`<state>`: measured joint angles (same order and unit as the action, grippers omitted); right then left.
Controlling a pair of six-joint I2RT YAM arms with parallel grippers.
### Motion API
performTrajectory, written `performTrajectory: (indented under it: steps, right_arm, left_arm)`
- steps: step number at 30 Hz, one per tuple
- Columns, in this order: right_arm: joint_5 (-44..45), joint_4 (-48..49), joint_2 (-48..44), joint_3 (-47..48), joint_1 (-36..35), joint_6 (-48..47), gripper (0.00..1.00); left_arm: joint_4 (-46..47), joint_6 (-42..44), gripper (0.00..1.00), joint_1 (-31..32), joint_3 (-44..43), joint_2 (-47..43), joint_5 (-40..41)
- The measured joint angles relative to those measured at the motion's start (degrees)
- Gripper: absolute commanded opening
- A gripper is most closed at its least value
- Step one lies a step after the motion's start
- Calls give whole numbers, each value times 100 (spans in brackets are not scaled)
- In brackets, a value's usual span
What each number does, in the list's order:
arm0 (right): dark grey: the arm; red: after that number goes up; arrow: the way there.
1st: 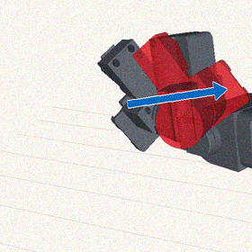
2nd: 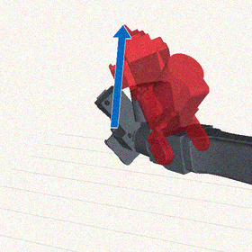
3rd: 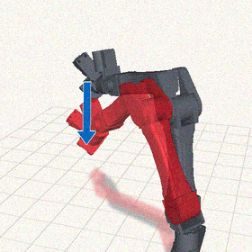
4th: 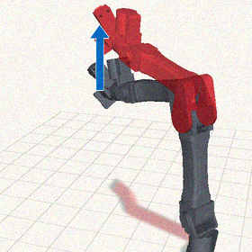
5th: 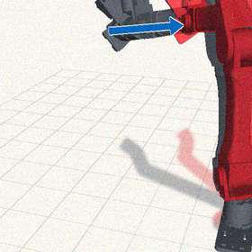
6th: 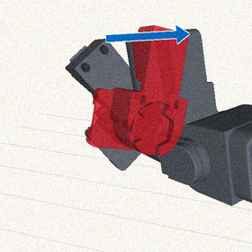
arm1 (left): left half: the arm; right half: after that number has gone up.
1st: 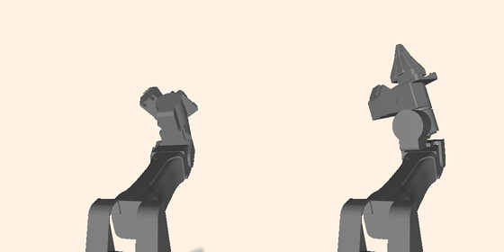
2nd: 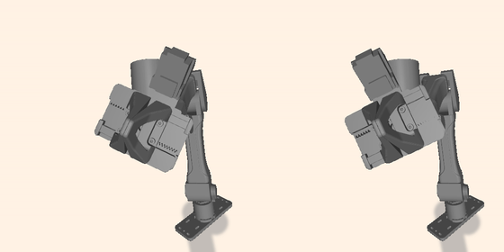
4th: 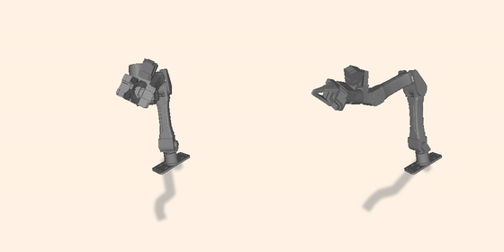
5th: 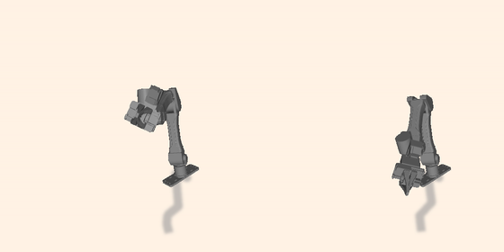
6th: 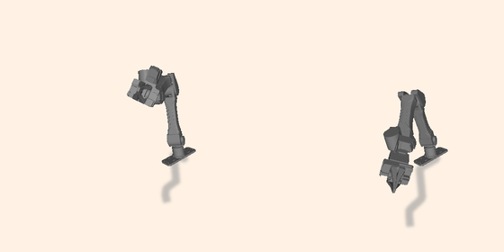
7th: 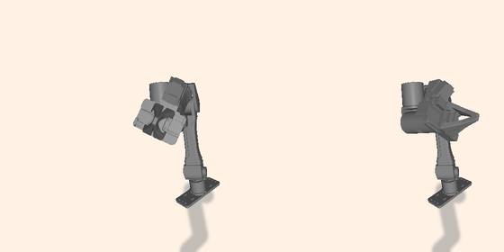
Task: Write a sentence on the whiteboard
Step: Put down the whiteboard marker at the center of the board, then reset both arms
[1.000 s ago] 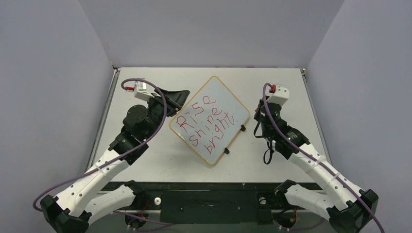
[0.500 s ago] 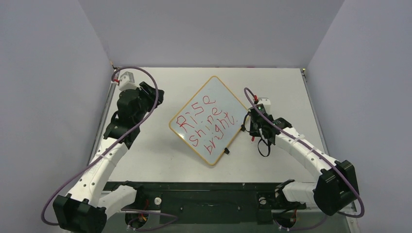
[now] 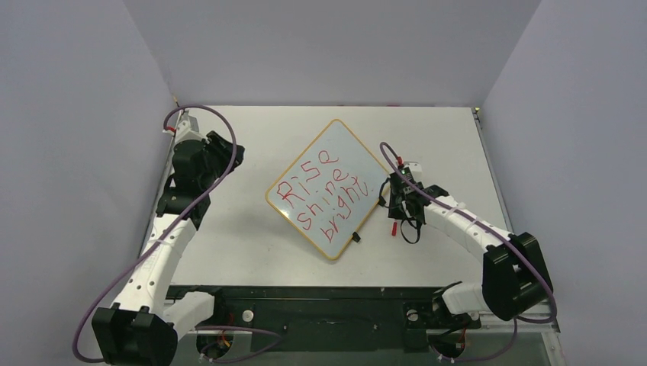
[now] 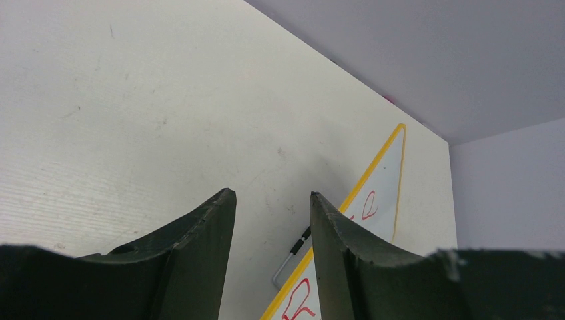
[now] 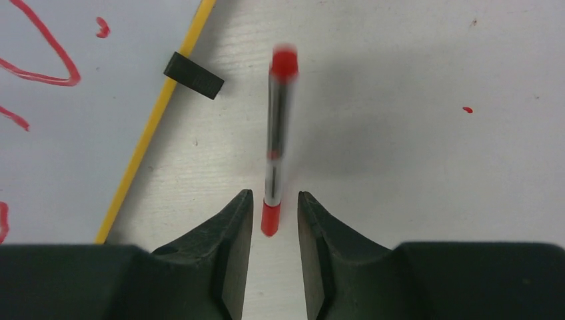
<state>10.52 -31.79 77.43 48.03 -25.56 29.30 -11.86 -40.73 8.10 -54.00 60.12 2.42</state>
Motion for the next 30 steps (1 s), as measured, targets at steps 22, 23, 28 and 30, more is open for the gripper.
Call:
performTrajectory:
  steps: [22,23,28,30]
  right_arm:
    - [1016,1919,-2959,-1464,-2,181,75]
    - [1025,2092,-3239,-1609,-9,258,80]
    - [1185,2492,-4072,-1891,-37,627,83]
    - [1241,2551,-4199,-1888,-37,713,83]
  left_arm:
    - [96,415,65,-345,243,22,-293]
    - [109,439,65,-367,293,22,-291]
    - [151,610,65,-442,553,20,-249]
    - [177,675,65,-457,590,24,-267]
